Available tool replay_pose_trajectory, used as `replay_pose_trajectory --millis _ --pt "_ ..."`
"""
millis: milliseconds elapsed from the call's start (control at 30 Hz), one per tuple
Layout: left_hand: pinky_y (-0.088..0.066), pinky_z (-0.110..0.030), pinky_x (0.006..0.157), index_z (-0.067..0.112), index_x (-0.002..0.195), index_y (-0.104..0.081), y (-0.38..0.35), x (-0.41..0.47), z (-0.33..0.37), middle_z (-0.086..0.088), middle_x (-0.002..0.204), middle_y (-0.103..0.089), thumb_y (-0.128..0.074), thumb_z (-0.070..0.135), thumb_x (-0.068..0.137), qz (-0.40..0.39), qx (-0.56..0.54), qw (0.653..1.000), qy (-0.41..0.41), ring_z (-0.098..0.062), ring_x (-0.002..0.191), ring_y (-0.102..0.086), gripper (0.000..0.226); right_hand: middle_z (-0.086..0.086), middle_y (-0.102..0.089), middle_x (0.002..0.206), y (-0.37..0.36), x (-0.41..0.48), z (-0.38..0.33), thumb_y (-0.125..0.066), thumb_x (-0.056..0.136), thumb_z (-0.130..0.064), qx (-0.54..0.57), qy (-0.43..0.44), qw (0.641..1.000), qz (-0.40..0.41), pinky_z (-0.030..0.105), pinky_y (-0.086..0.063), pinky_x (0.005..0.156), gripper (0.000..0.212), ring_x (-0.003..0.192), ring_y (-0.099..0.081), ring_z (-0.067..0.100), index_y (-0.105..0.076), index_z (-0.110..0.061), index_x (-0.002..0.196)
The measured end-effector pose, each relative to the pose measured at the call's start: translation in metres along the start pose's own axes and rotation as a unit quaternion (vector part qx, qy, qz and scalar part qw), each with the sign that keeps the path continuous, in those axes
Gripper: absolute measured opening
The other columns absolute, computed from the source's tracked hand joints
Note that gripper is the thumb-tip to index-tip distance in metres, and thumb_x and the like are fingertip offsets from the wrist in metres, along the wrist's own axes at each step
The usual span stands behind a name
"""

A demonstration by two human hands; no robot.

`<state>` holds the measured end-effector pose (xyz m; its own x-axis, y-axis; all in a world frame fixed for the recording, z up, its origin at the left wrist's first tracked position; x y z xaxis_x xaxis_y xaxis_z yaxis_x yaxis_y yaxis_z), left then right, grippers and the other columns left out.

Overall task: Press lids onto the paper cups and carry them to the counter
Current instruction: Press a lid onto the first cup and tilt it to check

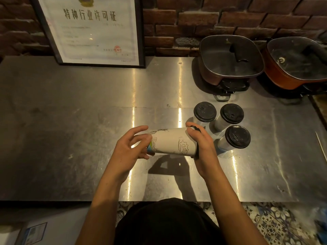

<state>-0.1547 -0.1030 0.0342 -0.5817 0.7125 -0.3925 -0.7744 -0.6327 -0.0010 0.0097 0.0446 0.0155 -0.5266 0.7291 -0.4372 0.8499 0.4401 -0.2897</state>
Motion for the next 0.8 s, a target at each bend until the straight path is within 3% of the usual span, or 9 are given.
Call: replay_pose_trajectory --millis 100,167,300,433,633,800 --pt "-0.061 -0.039 0.083 0.036 0.132 -0.061 0.0042 -0.0026 -0.0012 0.003 0.13 -0.069 -0.076 0.035 0.077 -0.032 0.005 0.999 -0.017 -0.02 0.108 -0.073 0.057 0.022 -0.057 0.128 0.001 -0.0002 -0.0014 -0.067 0.08 -0.037 0.002 0.003 1.0 0.01 0.024 -0.051 0.049 0.041 0.098 -0.061 0.025 -0.07 -0.024 0.118" --pt "-0.061 -0.04 0.083 0.034 0.132 -0.062 0.0035 -0.0027 -0.0008 0.003 0.13 -0.068 -0.073 0.036 0.079 -0.023 0.01 1.0 -0.018 -0.017 0.103 -0.075 0.055 0.022 -0.058 0.129 -0.0002 -0.0008 -0.0021 -0.067 0.08 -0.037 0.01 0.001 1.0 0.009 0.025 -0.051 0.05 0.04 0.098 -0.061 0.025 -0.07 -0.024 0.117" --pt "-0.056 -0.033 0.068 0.028 0.127 -0.067 0.0001 -0.001 0.0011 -0.005 0.125 -0.07 -0.068 0.046 0.081 0.005 0.023 1.0 0.001 -0.024 0.081 -0.076 0.05 0.018 -0.058 0.13 -0.0022 -0.0019 -0.0006 -0.067 0.081 -0.04 -0.005 0.008 1.0 0.008 0.023 -0.052 0.052 0.039 0.105 -0.061 0.03 -0.069 -0.027 0.119" --pt "-0.06 -0.041 0.084 0.03 0.126 -0.067 0.006 -0.0033 -0.0016 0.006 0.128 -0.07 -0.072 0.019 0.092 -0.037 0.038 0.998 -0.027 -0.024 0.109 -0.072 0.036 0.013 -0.061 0.127 0.0 -0.0033 -0.0013 -0.068 0.08 -0.04 -0.023 0.013 1.0 0.014 0.023 -0.053 0.053 0.042 0.112 -0.061 0.032 -0.068 -0.028 0.12" --pt "-0.062 -0.037 0.075 0.029 0.122 -0.07 0.0018 -0.001 -0.0014 -0.001 0.122 -0.072 -0.07 0.027 0.093 0.006 0.025 1.0 -0.011 -0.024 0.107 -0.071 0.029 0.008 -0.063 0.126 -0.002 -0.005 -0.002 -0.068 0.078 -0.042 -0.029 0.017 0.999 0.015 0.024 -0.052 0.059 0.04 0.11 -0.063 0.028 -0.07 -0.033 0.116" --pt "-0.059 -0.04 0.092 0.025 0.126 -0.068 0.0021 -0.0041 0.0002 0.005 0.125 -0.072 -0.071 0.011 0.092 -0.03 0.007 0.999 -0.033 -0.025 0.11 -0.073 0.036 0.015 -0.067 0.121 0.0005 -0.0065 -0.002 -0.067 0.08 -0.037 -0.01 0.008 1.0 0.009 0.021 -0.05 0.049 0.043 0.101 -0.065 0.026 -0.068 -0.025 0.12"
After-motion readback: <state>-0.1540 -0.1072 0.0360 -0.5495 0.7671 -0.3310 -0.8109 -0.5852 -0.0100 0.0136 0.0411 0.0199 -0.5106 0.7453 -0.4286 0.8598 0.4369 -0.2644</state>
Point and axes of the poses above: each hand's wrist, its own x-axis towards the middle knuckle, its own y-axis out of the back of the hand, z = x × y, the point moved 2 cm from there along x, towards the middle knuckle
